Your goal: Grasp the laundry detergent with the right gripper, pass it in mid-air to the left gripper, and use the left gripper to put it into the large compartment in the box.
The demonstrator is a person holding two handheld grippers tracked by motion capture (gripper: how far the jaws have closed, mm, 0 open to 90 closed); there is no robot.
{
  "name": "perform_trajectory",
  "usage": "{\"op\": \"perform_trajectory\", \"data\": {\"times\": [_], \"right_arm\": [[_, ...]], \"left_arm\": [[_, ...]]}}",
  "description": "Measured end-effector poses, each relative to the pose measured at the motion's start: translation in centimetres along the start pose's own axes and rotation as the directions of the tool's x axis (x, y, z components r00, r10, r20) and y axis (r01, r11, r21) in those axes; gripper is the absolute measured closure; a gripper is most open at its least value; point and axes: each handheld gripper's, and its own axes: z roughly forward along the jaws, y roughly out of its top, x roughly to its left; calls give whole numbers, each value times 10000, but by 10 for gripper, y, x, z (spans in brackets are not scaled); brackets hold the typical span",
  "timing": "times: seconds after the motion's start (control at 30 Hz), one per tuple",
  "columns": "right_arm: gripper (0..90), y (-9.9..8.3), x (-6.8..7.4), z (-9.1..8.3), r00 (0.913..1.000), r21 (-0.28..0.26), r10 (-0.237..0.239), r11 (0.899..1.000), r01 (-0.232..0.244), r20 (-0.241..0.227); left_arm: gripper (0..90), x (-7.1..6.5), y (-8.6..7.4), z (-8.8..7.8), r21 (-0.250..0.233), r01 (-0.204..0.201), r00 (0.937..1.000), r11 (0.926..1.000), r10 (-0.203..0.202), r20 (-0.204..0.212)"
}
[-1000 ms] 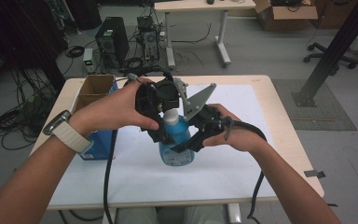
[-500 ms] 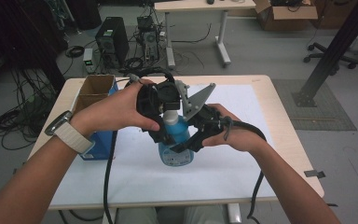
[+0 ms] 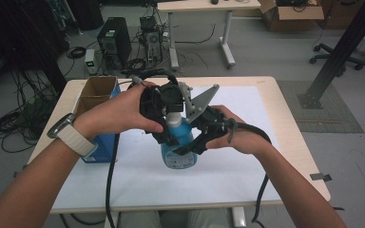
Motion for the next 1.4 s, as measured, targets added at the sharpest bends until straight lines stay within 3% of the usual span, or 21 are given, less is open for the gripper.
{"op": "perform_trajectory", "data": {"times": [0.23,0.67,1.0,1.23,1.4], "right_arm": [[445,0,1,1,10000,50,-45,10000,46,-27],[443,1,2,1,9998,51,-196,9998,196,30],[433,1,5,-1,9998,-192,-211,9996,210,-16],[269,-6,5,-15,9996,-510,146,9986,-134,233],[150,-16,7,-24,9985,-58,277,9996,-275,462]], "left_arm": [[370,-1,0,0,-57,-92,10000,9999,92,-20],[378,-5,1,-1,-29,-163,9996,9999,162,-246],[381,-7,7,-6,223,-82,9999,9997,84,-121],[381,-7,6,-7,561,93,9998,9984,-83,-174],[381,-7,3,-13,643,394,9990,9972,-378,-249]]}}
